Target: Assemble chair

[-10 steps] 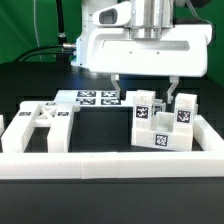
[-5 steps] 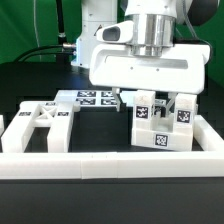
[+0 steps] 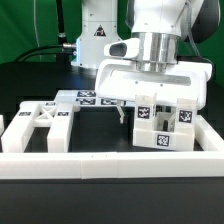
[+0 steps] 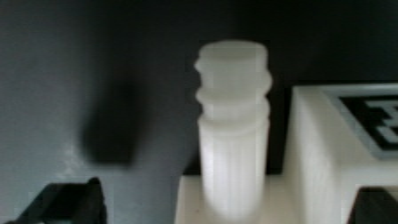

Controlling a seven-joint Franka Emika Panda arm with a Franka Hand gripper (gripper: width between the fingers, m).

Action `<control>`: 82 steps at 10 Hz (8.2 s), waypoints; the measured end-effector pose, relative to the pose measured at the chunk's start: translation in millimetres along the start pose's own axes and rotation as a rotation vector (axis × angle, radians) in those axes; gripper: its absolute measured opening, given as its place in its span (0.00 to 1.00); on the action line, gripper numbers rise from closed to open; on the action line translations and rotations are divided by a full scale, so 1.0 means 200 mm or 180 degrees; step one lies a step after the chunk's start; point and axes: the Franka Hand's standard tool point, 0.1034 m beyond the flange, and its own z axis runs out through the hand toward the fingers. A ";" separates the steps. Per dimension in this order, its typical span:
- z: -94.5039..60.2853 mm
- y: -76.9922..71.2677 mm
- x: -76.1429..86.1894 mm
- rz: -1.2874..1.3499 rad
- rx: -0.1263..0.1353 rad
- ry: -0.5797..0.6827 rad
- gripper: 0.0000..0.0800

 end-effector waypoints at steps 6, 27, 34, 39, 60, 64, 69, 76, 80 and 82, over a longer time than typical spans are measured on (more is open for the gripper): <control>-0.03 0.03 -0.07 -0.0048 -0.0002 0.0021 0.36; -0.31 0.21 0.24 -0.0412 0.0153 -0.3224 0.31; -0.25 0.30 0.18 -0.0203 0.0083 -0.4126 0.54; -0.17 0.38 0.23 -0.0056 0.0059 -0.4106 0.81; -0.09 0.65 0.59 -0.1154 0.0397 -0.0870 0.81; -0.04 0.63 0.57 -0.1191 0.0354 -0.0861 0.81; 0.06 0.70 0.53 -0.1187 0.0315 -0.0907 0.81; 0.13 0.70 0.44 -0.1073 0.0225 -0.0853 0.78; 0.13 0.69 0.43 -0.1064 0.0224 -0.0856 0.35; 0.13 0.69 0.44 -0.1027 0.0221 -0.0852 0.35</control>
Offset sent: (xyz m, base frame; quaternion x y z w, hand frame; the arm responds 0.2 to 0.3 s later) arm -0.0263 0.0004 0.0049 -0.0029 0.0008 -0.0028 1.0000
